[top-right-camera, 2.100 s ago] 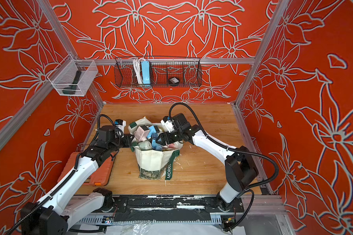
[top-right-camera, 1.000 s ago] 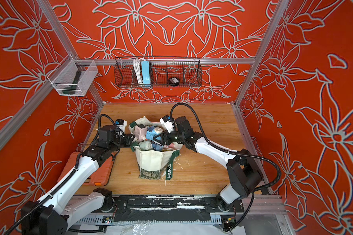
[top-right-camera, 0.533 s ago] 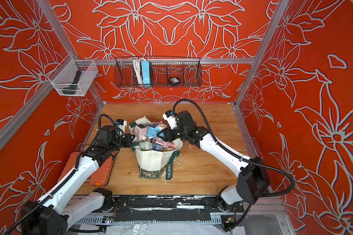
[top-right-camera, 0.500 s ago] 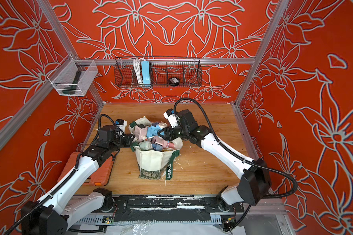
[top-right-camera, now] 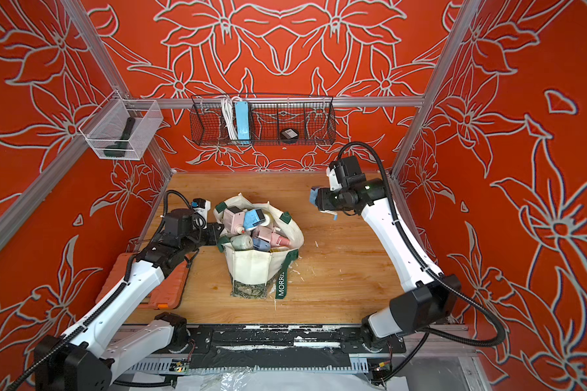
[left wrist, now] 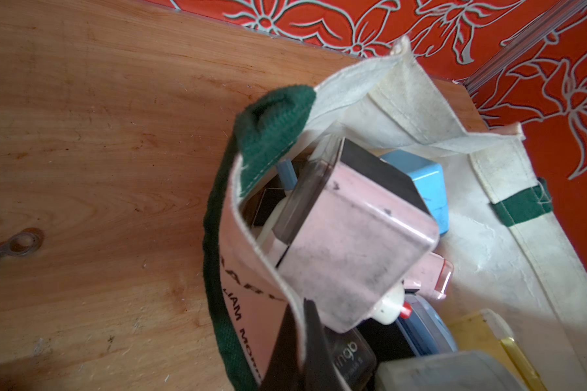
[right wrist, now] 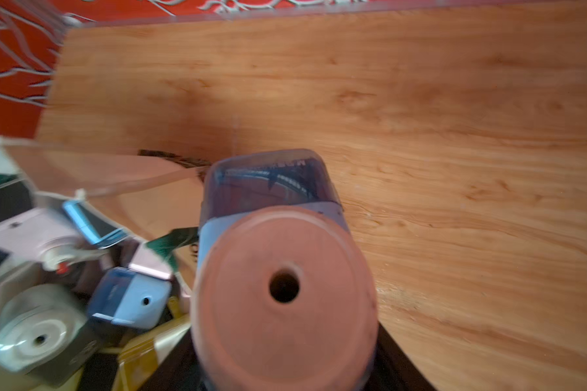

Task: Take out the pencil sharpeners from the tote bags
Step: Place the pencil sharpener at the center of the board.

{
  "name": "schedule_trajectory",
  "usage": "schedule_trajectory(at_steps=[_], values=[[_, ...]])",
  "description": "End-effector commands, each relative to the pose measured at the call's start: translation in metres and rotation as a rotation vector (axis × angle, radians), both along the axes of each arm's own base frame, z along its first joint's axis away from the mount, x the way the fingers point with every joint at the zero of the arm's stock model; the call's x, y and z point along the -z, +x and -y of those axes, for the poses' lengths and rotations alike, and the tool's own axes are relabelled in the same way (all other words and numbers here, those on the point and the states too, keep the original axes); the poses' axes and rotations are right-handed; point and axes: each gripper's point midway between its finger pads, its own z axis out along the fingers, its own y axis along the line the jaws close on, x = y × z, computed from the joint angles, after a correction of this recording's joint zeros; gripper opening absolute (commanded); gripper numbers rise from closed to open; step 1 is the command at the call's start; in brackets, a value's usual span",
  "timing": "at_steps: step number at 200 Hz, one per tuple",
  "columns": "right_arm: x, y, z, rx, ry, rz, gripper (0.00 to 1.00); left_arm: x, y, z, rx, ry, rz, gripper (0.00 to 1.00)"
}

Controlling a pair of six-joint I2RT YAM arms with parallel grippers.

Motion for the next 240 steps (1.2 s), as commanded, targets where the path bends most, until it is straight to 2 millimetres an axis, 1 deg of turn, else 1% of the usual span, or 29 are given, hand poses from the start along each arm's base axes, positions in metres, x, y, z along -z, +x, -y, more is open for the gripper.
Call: schedule_trajectory(at_steps=[1,15,30,32,36,53,73,85,110,142,156,209,240], values=[[0.03,0.004,0.039,0.054,-0.203,-0.149,0.39,0.004,-0.008,0.004,0.019,-0.003,-0.029,0.0],[0.041,0.02,0.053,0.08,-0.256,-0.203,0.39,0.005,-0.008,0.003,0.011,0.003,-0.031,0.0],[0.056,0.037,0.059,0.078,-0.315,-0.275,0.39,0.006,-0.008,0.003,0.012,0.001,-0.032,0.0],[0.058,0.038,0.06,0.077,-0.322,-0.285,0.38,-0.002,-0.01,0.002,0.011,-0.003,-0.006,0.0],[0.062,0.042,0.062,0.077,-0.34,-0.307,0.38,-0.004,-0.011,0.002,0.011,-0.004,0.001,0.0],[0.082,0.055,0.06,0.057,-0.386,-0.393,0.37,-0.005,-0.011,0.002,0.009,-0.003,0.002,0.0],[0.096,0.071,0.06,0.061,-0.413,-0.425,0.36,-0.005,-0.011,0.003,0.012,-0.003,0.002,0.0],[0.108,0.077,0.056,0.051,-0.421,-0.446,0.36,-0.005,-0.011,0.003,0.012,-0.002,0.004,0.0],[0.134,0.08,0.051,0.02,-0.431,-0.51,0.36,-0.005,-0.011,0.003,0.015,-0.004,0.003,0.0],[0.157,0.078,0.047,-0.005,-0.423,-0.567,0.37,-0.004,-0.011,0.004,0.017,-0.002,0.001,0.0],[0.164,0.077,0.046,-0.01,-0.427,-0.584,0.39,-0.004,-0.011,0.004,0.018,-0.004,-0.002,0.0],[0.179,0.076,0.044,-0.025,-0.419,-0.619,0.48,-0.001,-0.01,0.003,0.015,0.0,-0.01,0.0],[0.188,0.075,0.04,-0.033,-0.407,-0.639,0.57,0.0,-0.01,0.003,0.016,0.0,-0.012,0.0]])
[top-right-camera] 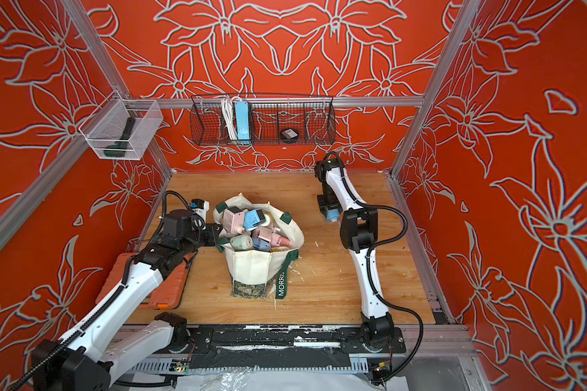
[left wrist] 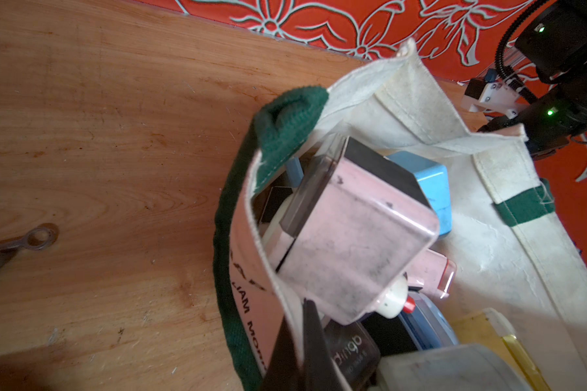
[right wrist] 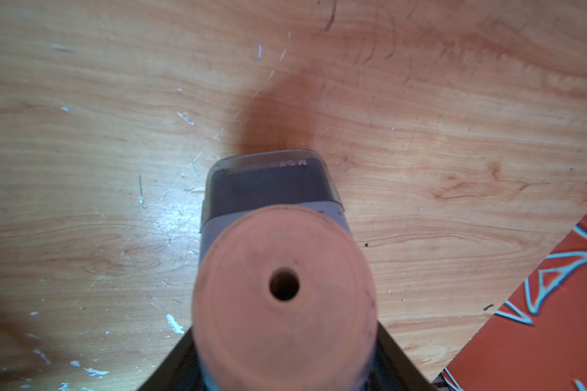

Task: Take out the pencil sharpeners from the tote bags
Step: Place the pencil sharpener at the center of the board.

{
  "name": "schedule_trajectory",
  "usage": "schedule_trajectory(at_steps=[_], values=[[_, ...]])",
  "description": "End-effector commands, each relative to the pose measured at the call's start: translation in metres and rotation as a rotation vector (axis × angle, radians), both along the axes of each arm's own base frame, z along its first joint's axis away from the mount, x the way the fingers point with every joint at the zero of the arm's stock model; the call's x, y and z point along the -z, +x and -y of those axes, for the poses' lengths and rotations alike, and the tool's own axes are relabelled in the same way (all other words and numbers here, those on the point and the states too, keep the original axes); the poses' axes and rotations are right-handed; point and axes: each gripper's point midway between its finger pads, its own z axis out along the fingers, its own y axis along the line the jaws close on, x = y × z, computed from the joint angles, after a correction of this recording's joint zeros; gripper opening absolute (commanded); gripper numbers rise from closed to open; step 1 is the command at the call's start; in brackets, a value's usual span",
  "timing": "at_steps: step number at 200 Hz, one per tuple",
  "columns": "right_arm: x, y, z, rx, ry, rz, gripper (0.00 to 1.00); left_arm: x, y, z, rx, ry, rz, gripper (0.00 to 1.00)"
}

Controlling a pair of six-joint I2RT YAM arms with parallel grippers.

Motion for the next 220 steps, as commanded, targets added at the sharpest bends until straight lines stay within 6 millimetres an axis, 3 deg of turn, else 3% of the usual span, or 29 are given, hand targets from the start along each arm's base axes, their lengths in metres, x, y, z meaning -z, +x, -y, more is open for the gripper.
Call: schedule_trajectory(at_steps=[1,69,165,220], values=[[0.007,-0.007,-0.005,-0.015,0.011,-0.049,0.57,0.003,-0.006,0.007,0.029,-0.013,-0.019,0.0],[0.007,-0.002,-0.012,-0.021,0.05,-0.028,0.8,0.003,-0.006,0.007,0.032,-0.014,-0.02,0.0],[0.005,0.019,-0.025,-0.028,0.135,0.18,0.85,0.003,-0.007,0.009,0.04,-0.016,-0.02,0.0],[0.003,0.025,-0.022,-0.039,0.151,0.338,0.79,0.004,-0.008,0.01,0.043,-0.013,-0.022,0.0]])
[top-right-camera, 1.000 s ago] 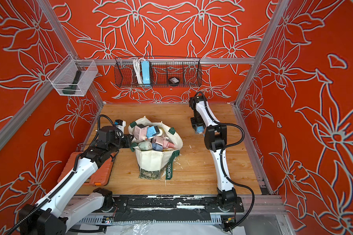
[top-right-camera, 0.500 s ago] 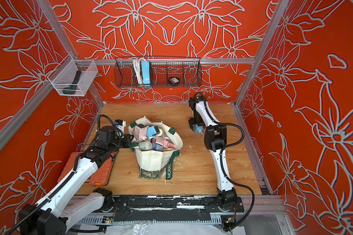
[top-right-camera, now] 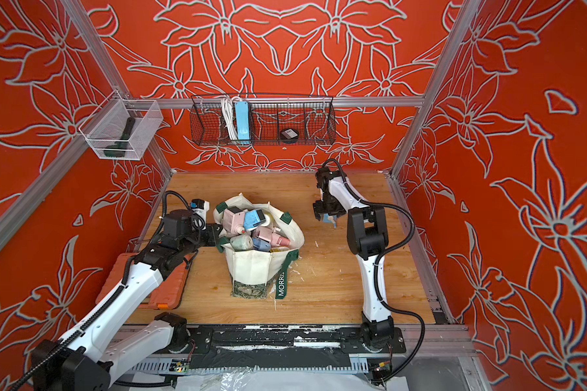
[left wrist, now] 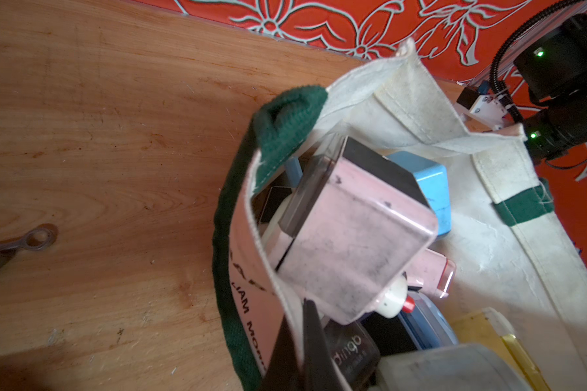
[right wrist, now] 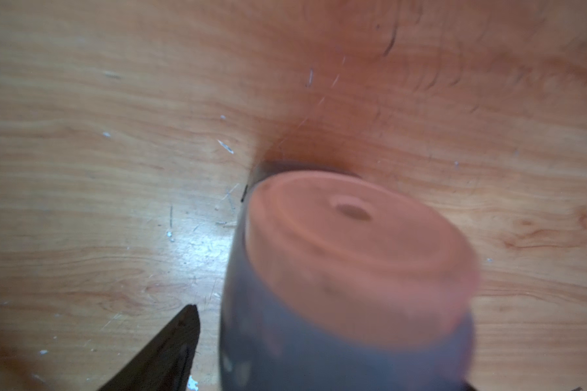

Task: Take out the pencil sharpeners from the tote bags
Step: Place the pencil sharpener at the center of the board, then pick up the pencil sharpener from the center of the board, then place the pencil sharpener at the center of the board.

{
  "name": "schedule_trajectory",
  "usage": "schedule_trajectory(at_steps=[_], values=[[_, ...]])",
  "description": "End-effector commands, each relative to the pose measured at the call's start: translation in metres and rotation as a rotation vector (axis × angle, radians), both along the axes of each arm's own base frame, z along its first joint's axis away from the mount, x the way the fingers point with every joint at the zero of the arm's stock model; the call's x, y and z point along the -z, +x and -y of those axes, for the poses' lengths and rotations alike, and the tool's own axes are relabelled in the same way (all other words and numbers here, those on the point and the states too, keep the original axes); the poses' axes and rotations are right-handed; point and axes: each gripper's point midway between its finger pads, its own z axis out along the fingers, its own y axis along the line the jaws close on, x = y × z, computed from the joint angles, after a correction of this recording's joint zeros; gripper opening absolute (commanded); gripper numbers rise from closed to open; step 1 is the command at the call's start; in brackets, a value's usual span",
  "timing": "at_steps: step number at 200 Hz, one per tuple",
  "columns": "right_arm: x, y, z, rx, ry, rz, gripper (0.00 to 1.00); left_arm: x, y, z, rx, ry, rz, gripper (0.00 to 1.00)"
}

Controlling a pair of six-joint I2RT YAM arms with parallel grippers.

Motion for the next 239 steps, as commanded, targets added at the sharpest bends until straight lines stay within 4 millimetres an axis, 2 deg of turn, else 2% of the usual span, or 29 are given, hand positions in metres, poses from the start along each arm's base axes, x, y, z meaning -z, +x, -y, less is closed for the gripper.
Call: schedule_trajectory(at_steps=[1,72,93,130,162,183,212,216,239], values=[[-0.018,0.022,-0.006,-0.013,0.031,0.151,0.79,0.004,-0.008,0.01,0.041,-0.013,-0.022,0.0],[-0.008,0.02,-0.009,0.006,0.062,0.186,0.63,0.005,-0.008,0.01,0.042,-0.011,-0.025,0.0],[-0.013,0.026,-0.013,0.006,0.082,0.21,0.57,0.005,-0.007,0.01,0.041,-0.009,-0.026,0.0],[-0.035,0.052,-0.026,0.015,0.133,0.279,0.5,0.005,-0.007,0.009,0.038,-0.007,-0.025,0.0],[-0.043,0.08,-0.043,0.003,0.134,0.29,0.47,0.005,-0.007,0.009,0.035,-0.005,-0.024,0.0],[-0.042,0.096,-0.056,-0.022,0.116,0.288,0.47,0.005,-0.007,0.008,0.033,-0.003,-0.023,0.0],[-0.029,0.112,-0.069,-0.037,0.098,0.282,0.46,0.006,-0.007,0.007,0.026,0.003,-0.024,0.0],[-0.028,0.115,-0.071,-0.041,0.096,0.29,0.46,0.015,-0.005,0.008,0.029,0.01,-0.053,0.0],[-0.024,0.121,-0.081,-0.055,0.093,0.308,0.46,0.018,-0.004,0.008,0.028,0.015,-0.062,0.0]])
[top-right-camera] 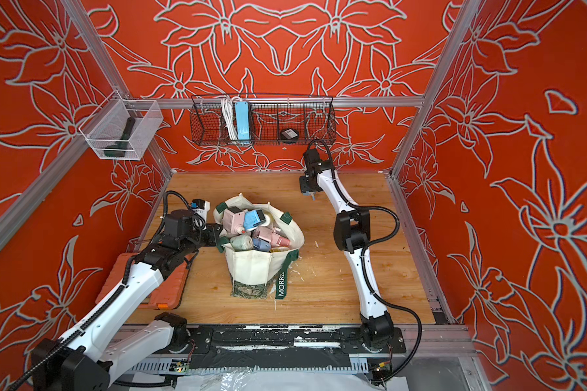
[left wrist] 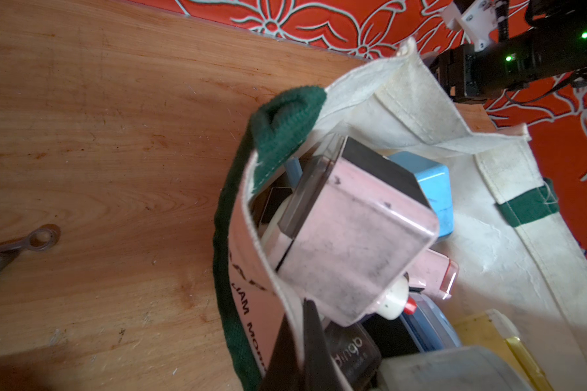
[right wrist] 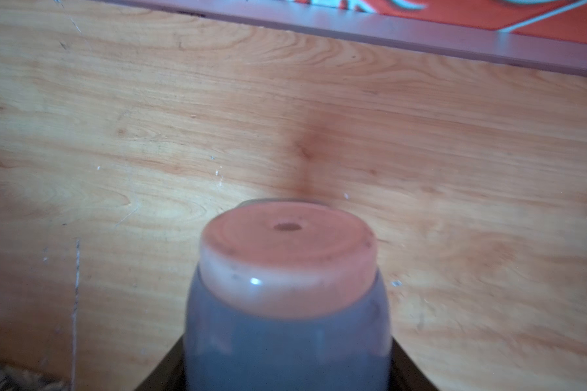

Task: Take out the pencil sharpeners from the tote bags
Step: Place the pencil sharpener at the center of the board.

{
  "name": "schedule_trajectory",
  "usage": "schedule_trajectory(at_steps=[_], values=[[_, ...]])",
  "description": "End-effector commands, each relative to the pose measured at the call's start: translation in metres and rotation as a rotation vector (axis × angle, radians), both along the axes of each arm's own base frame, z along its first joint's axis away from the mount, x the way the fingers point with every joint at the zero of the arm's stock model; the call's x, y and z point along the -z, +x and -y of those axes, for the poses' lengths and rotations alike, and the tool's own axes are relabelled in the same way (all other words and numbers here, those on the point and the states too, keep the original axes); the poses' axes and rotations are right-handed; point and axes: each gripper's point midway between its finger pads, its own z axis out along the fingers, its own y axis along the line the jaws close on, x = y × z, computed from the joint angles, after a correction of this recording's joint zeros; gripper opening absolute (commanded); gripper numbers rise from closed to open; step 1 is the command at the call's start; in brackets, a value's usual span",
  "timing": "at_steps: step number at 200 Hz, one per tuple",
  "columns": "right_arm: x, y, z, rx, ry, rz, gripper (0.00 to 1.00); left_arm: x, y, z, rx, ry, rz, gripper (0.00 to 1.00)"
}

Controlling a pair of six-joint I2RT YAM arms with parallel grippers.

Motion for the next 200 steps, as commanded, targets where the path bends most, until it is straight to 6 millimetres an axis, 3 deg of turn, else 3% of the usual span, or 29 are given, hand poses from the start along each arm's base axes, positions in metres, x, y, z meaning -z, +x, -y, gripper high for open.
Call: schedule_trajectory(at_steps=[1,43,83,115,147,175,200], values=[[0.008,-0.009,-0.002,-0.004,-0.041,-0.041,0.46,0.015,-0.006,0.007,0.032,0.002,-0.057,0.0],[0.025,-0.01,-0.004,-0.002,-0.062,-0.063,0.47,0.016,-0.006,0.006,0.026,0.006,-0.061,0.0],[0.039,-0.02,0.0,-0.005,-0.087,-0.118,0.69,0.016,-0.005,0.006,0.023,0.008,-0.059,0.0],[0.031,-0.023,-0.002,-0.009,-0.071,-0.122,0.78,0.015,-0.005,0.005,0.021,0.01,-0.057,0.0],[0.001,-0.03,-0.003,-0.002,-0.038,-0.104,0.82,0.014,-0.006,0.005,0.02,0.01,-0.052,0.0],[-0.044,-0.045,0.001,0.011,-0.012,-0.067,0.82,0.011,-0.005,0.005,0.018,0.006,-0.042,0.0],[-0.091,-0.074,0.007,0.01,0.023,-0.033,0.81,0.005,-0.005,0.005,0.018,0.0,-0.027,0.0]])
